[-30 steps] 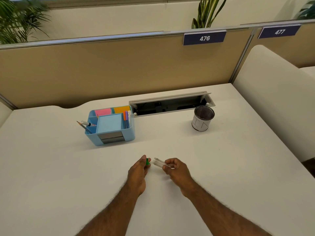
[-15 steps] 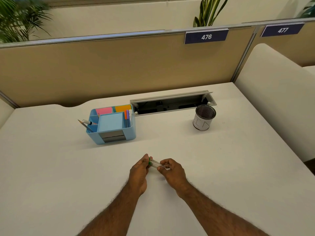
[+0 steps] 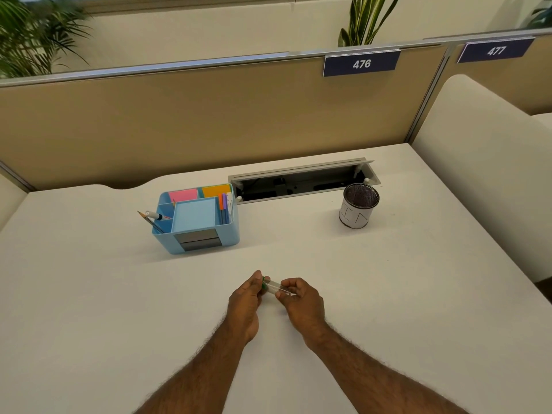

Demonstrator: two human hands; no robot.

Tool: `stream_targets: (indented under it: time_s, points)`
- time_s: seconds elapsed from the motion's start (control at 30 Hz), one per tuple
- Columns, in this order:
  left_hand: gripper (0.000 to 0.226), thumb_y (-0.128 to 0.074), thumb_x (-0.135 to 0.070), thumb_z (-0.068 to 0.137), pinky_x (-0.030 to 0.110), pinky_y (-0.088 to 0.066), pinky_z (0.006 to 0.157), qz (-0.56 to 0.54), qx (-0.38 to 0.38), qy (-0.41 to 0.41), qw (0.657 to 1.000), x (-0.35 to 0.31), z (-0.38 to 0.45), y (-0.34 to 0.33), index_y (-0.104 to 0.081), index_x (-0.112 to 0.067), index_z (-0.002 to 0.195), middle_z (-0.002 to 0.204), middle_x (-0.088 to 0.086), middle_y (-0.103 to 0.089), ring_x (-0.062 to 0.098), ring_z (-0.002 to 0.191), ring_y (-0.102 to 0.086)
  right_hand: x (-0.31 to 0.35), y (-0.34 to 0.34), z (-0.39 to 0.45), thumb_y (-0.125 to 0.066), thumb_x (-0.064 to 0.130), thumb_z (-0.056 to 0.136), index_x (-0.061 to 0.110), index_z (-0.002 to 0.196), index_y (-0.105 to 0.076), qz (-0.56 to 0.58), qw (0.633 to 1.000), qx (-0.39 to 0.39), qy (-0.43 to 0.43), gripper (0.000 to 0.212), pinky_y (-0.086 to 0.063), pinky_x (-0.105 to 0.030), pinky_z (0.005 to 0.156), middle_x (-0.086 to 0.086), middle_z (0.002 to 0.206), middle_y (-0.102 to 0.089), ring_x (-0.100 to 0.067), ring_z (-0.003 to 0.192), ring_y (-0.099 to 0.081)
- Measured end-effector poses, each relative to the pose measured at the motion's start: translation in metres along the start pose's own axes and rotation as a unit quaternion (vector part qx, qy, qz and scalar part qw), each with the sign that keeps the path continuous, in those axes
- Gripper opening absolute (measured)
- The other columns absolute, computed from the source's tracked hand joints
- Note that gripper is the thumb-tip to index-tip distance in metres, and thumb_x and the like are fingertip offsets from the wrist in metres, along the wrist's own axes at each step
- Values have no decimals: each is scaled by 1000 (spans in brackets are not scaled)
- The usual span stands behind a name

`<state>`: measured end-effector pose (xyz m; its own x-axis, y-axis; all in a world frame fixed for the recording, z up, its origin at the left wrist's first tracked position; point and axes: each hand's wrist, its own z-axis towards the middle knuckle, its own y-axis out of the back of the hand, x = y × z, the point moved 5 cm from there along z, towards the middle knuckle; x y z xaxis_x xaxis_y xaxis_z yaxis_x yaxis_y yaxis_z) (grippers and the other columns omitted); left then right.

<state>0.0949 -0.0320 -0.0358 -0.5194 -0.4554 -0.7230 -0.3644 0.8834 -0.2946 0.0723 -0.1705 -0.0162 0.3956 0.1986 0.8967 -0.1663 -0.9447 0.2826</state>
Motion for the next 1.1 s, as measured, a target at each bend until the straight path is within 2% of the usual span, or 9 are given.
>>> stream_targets:
  time_s: [0.13,0.23,0.33,0.47,0.63,0.8,0.87,0.93,1.1]
  points:
    - [31,-62,-18,89,32,-44,91,11,-15,1,1000,1,-2,3,-66,-1,115,104,15,-69,23,100,-61,5,0,-2,-77,17,77,23,97,-69,-44,998,-9,46,22,-45,-8,71,16,88,-69,-3,81,-65]
    - [18,-64,-18,88,32,-48,88,13,-26,11,1000,1,-1,5,-71,-6,98,91,10,-74,25,96,-63,10,0,-5,-77,15,76,21,100,-71,-71,994,-18,84,25,-41,-1,70,18,88,-68,2,76,-62]
    - [11,-65,-19,87,29,-48,82,16,-22,14,1000,0,1,6,-73,-12,84,83,6,-75,24,92,-64,15,2,-7,-77,14,77,20,102,-71,-80,990,-21,118,26,-45,-5,74,18,88,-68,2,76,-62]
    - [15,-67,-19,85,27,-49,76,30,-23,11,999,-1,4,8,-71,-7,93,94,12,-71,25,91,-65,19,3,-12,-75,12,78,21,103,-71,-107,976,-29,188,27,-52,-16,79,13,92,-73,0,79,-65]
    - [16,-68,-21,84,27,-49,76,50,-24,8,998,-5,3,9,-71,-7,92,95,16,-72,27,87,-67,26,3,-17,-74,13,80,20,109,-71,-172,945,-48,273,30,-43,-13,90,6,106,-74,-7,96,-66]
    - [11,-67,-21,85,29,-49,79,28,-10,-14,999,-13,1,7,-74,-12,83,81,6,-77,24,91,-67,27,3,-13,-75,19,79,22,105,-70,-115,973,-27,200,27,-49,-9,75,13,91,-72,1,77,-64]
    - [11,-67,-21,86,29,-49,81,21,4,-24,999,-16,1,3,-74,-14,84,78,3,-78,22,92,-67,25,3,-10,-77,21,78,22,103,-70,-64,989,-27,131,25,-48,-6,73,17,86,-69,5,73,-63]
    - [12,-65,-22,87,30,-47,89,17,24,-36,999,-20,1,-1,-75,-14,88,85,6,-78,22,96,-67,21,3,-8,-76,22,79,23,99,-70,25,999,-17,34,21,-53,-14,76,17,83,-70,2,74,-66]
    - [22,-55,-16,93,31,-43,98,6,87,-62,994,-29,-3,-11,-66,-13,112,100,9,-75,20,105,-65,19,1,-11,-70,10,83,6,97,-70,265,957,36,-115,15,-57,-28,75,-7,85,-72,-17,70,-67]
